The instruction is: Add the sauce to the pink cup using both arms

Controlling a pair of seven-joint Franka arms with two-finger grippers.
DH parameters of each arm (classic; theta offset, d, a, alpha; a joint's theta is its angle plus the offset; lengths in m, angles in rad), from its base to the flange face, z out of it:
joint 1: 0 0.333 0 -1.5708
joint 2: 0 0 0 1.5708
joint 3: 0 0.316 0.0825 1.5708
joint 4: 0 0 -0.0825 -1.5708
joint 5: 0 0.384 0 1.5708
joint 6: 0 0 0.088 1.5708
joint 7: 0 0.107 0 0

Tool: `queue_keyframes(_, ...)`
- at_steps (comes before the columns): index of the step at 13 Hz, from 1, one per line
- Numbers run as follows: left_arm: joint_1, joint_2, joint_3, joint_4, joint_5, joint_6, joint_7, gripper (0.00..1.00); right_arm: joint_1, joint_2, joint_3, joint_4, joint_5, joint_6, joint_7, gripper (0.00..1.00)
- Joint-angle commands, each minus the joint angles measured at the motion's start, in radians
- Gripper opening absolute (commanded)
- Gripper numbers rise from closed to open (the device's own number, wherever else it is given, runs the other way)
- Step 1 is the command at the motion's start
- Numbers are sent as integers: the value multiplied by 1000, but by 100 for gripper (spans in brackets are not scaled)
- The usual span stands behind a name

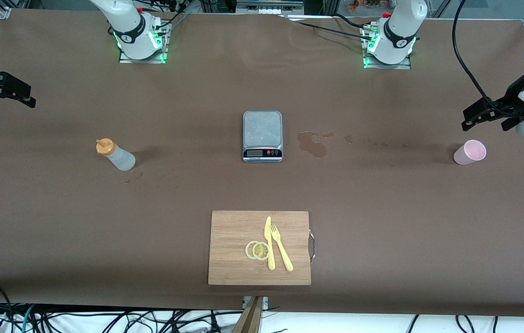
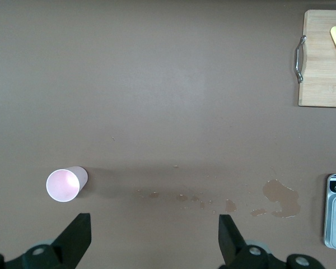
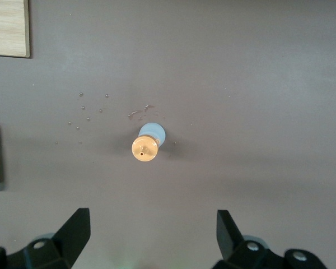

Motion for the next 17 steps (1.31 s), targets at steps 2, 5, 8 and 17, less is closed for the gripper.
queue_keyframes(2, 7, 2, 3, 17, -12, -40, 5, 100, 1, 8, -4, 22, -2, -6, 9, 100)
queue_keyframes(5, 4, 7, 3, 17, -12, -54, -1, 100, 1, 11, -4, 31, -2, -6, 9, 100)
queue_keyframes(8, 2, 10, 5, 12, -12, -57, -6, 100, -4, 13, -5, 34, -4, -6, 3, 100)
queue_keyframes(17, 4, 46, 221, -106, -26, -112, 244, 100, -5, 13, -8, 36, -4, -4, 1, 100)
